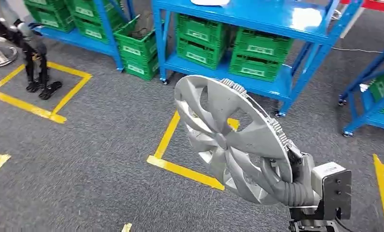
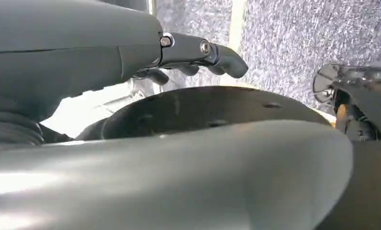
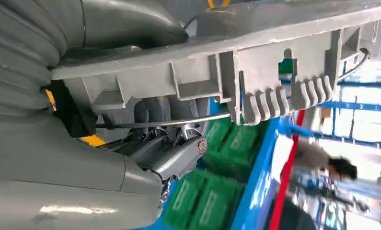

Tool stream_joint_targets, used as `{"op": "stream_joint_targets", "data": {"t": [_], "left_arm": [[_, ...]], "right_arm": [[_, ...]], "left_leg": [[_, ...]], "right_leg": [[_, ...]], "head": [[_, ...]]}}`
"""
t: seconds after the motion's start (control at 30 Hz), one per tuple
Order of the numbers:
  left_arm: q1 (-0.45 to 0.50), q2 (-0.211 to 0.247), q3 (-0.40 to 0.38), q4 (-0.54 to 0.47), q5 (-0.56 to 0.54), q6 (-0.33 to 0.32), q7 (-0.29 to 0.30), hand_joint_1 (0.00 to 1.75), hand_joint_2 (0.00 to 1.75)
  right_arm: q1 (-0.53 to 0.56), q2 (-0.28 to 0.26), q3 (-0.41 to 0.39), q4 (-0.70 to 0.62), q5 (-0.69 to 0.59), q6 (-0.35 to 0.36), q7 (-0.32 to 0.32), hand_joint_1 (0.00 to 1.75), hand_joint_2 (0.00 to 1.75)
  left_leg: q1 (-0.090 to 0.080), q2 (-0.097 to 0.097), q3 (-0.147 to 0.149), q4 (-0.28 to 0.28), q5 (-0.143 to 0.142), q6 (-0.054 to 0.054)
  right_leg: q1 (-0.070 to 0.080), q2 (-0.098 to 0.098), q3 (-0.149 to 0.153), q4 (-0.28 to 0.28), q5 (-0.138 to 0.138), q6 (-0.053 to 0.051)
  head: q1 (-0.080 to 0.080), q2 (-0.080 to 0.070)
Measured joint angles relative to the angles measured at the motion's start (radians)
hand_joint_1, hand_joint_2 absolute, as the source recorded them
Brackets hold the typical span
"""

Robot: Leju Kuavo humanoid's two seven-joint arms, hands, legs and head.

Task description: Take the parts from the cabinet and place them on the table.

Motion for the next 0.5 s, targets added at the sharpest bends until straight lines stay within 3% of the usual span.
{"op": "stream_joint_targets", "data": {"t": [0.03, 0.07, 0.17, 0.2, 0.23, 0.27, 0.33, 0.37, 0.4, 0.43, 0.5], "left_arm": [[0.0, -0.001, 0.0, -0.001, 0.0, -0.001, 0.0, 0.0, 0.0], [-0.002, 0.0, 0.0, -0.001, -0.001, -0.002, 0.0, 0.0, 0.0], [0.0, -0.001, -0.001, -0.002, -0.004, -0.004, 0.0, 0.0, 0.0], [0.0, 0.0, -0.001, -0.002, -0.005, -0.004, 0.0, 0.0, 0.0], [0.0, 0.0, -0.001, -0.002, -0.005, -0.005, 0.0, 0.0, 0.0], [-0.001, 0.002, -0.001, -0.001, -0.006, -0.005, 0.0, 0.0, 0.0], [-0.002, 0.002, -0.002, -0.002, -0.007, -0.006, 0.0, 0.0, 0.0], [-0.001, 0.002, -0.002, -0.002, -0.007, -0.006, 0.0, 0.0, 0.0], [0.0, 0.002, -0.002, -0.002, -0.007, -0.008, 0.0, 0.0, 0.0], [0.0, 0.002, -0.002, -0.002, -0.007, -0.008, 0.0, 0.0, 0.0], [0.0, 0.004, -0.002, -0.001, -0.008, -0.007, 0.002, 0.0, 0.0]], "right_arm": [[-0.004, 0.0, 0.002, 0.002, 0.0, 0.001, 0.0, 1.75, 1.75], [-0.005, 0.001, 0.004, 0.004, -0.001, 0.002, 0.0, 1.75, 1.75], [-0.011, 0.006, 0.008, 0.012, -0.003, 0.008, 0.008, 1.75, 1.75], [-0.012, 0.008, 0.009, 0.015, -0.003, 0.011, 0.011, 1.75, 1.75], [-0.015, 0.009, 0.01, 0.021, -0.005, 0.015, 0.015, 1.75, 1.75], [-0.015, 0.011, 0.011, 0.023, -0.006, 0.016, 0.015, 1.75, 1.75], [-0.014, 0.015, 0.012, 0.029, -0.008, 0.016, 0.016, 1.75, 1.75], [-0.014, 0.015, 0.013, 0.032, -0.008, 0.016, 0.016, 1.75, 1.75], [-0.014, 0.015, 0.015, 0.037, -0.008, 0.017, 0.018, 1.75, 1.75], [-0.015, 0.016, 0.016, 0.04, -0.008, 0.017, 0.018, 1.75, 1.75], [-0.015, 0.018, 0.017, 0.045, -0.009, 0.017, 0.018, 1.75, 1.75]], "left_leg": [[0.003, -0.008, -0.003, -0.002, 0.004, -0.003], [-0.001, -0.019, -0.011, 0.002, 0.009, -0.01], [0.009, -0.047, -0.025, -0.008, 0.029, -0.035], [0.007, -0.041, -0.027, -0.002, 0.027, -0.037], [0.0, 0.023, -0.046, 0.015, 0.011, -0.039], [0.0, 0.061, -0.07, 0.067, -0.029, -0.041], [0.003, 0.081, -0.135, 0.221, -0.1, -0.048], [0.004, 0.082, -0.158, 0.28, -0.118, -0.052], [0.006, 0.083, -0.158, 0.289, -0.112, -0.053], [0.007, 0.087, -0.133, 0.254, -0.09, -0.054], [0.007, 0.116, -0.025, 0.08, -0.023, -0.052]], "right_leg": [[-0.004, 0.046, 0.022, -0.048, -0.014, -0.009], [-0.004, 0.058, 0.031, -0.067, -0.01, -0.011], [0.004, 0.031, 0.036, -0.072, -0.004, -0.019], [-0.007, 0.015, 0.041, -0.093, 0.007, -0.025], [-0.005, 0.0, 0.044, -0.1, 0.013, -0.029], [-0.003, -0.011, 0.043, -0.101, 0.016, -0.035], [0.0, -0.04, 0.037, -0.1, 0.017, -0.037], [0.0, -0.055, 0.034, -0.098, 0.017, -0.037], [0.0, -0.069, 0.032, -0.096, 0.017, -0.037], [0.0, -0.084, 0.029, -0.092, 0.017, -0.037], [-0.001, -0.107, 0.027, -0.084, 0.013, -0.03]], "head": [[0.002, 0.0], [-0.001, 0.0], [0.003, 0.0], [0.002, 0.0], [-0.003, 0.0], [-0.014, 0.0], [-0.023, 0.0], [-0.026, 0.0], [-0.031, 0.0], [-0.033, 0.0], [-0.039, 0.0]]}}
